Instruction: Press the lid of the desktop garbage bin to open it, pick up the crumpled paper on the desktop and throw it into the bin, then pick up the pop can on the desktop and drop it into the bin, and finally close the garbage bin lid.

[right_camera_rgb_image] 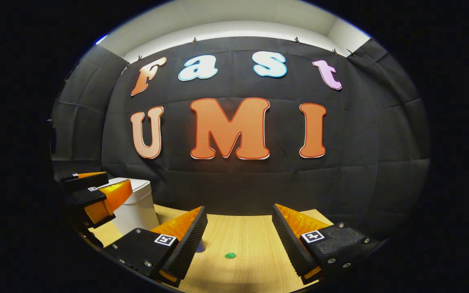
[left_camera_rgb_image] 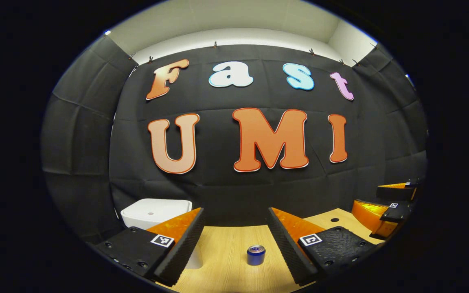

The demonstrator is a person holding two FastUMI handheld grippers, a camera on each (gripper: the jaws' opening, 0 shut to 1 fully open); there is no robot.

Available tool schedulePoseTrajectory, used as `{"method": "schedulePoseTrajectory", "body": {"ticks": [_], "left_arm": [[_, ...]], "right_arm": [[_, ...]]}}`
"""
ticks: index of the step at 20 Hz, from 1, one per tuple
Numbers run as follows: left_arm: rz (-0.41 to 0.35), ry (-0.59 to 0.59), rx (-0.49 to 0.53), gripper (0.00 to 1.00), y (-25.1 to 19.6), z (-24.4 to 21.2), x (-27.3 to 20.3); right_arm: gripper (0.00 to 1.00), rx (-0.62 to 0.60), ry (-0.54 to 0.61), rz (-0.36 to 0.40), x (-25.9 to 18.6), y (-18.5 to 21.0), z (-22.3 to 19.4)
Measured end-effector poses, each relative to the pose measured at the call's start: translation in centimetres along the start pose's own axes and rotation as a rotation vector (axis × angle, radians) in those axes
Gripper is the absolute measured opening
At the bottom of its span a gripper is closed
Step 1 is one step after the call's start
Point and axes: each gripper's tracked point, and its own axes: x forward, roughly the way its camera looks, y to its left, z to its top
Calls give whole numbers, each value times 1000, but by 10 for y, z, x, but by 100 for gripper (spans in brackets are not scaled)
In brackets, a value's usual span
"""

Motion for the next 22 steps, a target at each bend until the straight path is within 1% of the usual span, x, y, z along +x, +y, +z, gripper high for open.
{"method": "schedulePoseTrajectory", "body": {"ticks": [1, 2, 3, 5, 6, 7, 9, 10, 11, 13, 14, 15, 17, 20, 22], "left_arm": [[14, 4, 4, 95, 6, 0, 2], [35, 7, 5, 95, 15, 1, 4], [48, 9, -1, 86, 24, 2, 6], [74, 20, -19, 76, 40, 3, 12], [93, 26, -32, 74, 53, 3, 14], [111, 31, -39, 65, 65, 4, 18], [146, 35, -51, 53, 90, 7, 24], [165, 40, -52, 49, 105, 7, 29], [185, 54, -49, 37, 118, 6, 33], [214, 100, -46, 7, 142, -1, 43], [210, 129, -56, 2, 153, -7, 53], [196, 165, -83, 0, 158, -15, 61], [166, 233, -131, 0, 177, -28, 73], [156, 300, -160, 0, 218, -45, 98], [142, 369, -175, 0, 242, -61, 111]], "right_arm": [[95, 1, 1, -2, 0, 0, 0], [95, 1, -1, -6, 1, -1, 0], [95, 0, -3, -9, 1, -1, 2], [95, -2, -2, -12, 2, -1, 0], [95, -2, 0, -12, 2, -1, 0], [95, -3, 3, -12, 2, -1, -1], [95, -3, 4, -11, 3, 2, -2], [95, -5, 6, -7, 4, 3, -3], [95, -10, 5, -8, 4, 4, -3], [95, -15, -3, -6, 5, 6, -1], [95, -15, -3, -4, 6, 8, -2], [95, -16, 0, 1, 7, 10, -3], [95, -20, 8, 5, 9, 14, -5], [95, -21, 21, 6, 10, 17, -11], [95, -25, 25, 0, 11, 16, -12]]}}
